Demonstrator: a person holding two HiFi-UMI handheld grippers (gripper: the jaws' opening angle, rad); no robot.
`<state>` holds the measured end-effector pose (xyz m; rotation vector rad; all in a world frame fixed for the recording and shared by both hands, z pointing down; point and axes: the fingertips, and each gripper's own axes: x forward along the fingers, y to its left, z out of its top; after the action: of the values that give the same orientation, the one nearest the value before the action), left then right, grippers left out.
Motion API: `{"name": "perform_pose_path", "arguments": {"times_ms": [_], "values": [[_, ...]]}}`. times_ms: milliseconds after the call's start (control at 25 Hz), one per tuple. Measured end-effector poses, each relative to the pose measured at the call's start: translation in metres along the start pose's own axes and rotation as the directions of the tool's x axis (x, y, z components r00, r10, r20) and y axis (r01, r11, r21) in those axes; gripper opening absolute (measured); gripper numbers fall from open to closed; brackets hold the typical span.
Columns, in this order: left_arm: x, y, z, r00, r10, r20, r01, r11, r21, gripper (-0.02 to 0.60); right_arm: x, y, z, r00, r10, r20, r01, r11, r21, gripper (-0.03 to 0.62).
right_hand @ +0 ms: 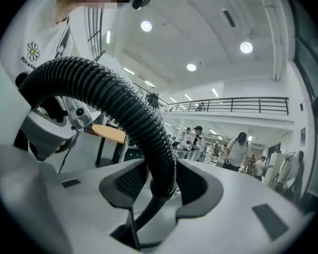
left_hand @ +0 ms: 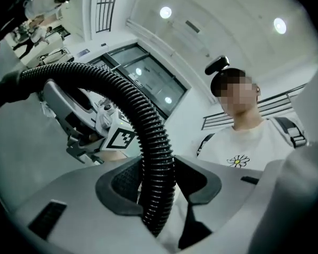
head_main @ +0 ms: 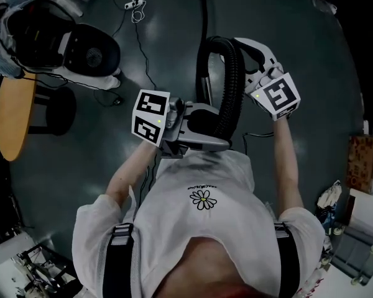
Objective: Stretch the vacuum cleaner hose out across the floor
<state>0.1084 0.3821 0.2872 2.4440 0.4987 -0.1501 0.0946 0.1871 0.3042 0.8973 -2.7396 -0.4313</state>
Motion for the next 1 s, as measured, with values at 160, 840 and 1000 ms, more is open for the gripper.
{"name": "perform_pose_path", "arguments": {"times_ms": [160,840,1000], "values": [[0.001,0.008,-0.006,0.996,0.038,-0.076,-0.033,0.997,0.063,0.184,0.014,0.005,-0.004,0.996,0.080,0.043,-0.084,0.991,0.104,0.183],[0.007,-0.033,-0.043,0.995,-0.005,-0.097,0.013,0.997,0.082,0.184,0.064,0.128,-0.244,0.862,0.479,-0.167,-0.329,0.778,0.535,0.187],[0.002,-0.017,-0.021,0.991,0.019,-0.134,-0.012,0.999,0.053,0.184,0.115,0.117,-0.293,0.846,0.476,-0.239,-0.266,0.766,0.585,0.195]]}}
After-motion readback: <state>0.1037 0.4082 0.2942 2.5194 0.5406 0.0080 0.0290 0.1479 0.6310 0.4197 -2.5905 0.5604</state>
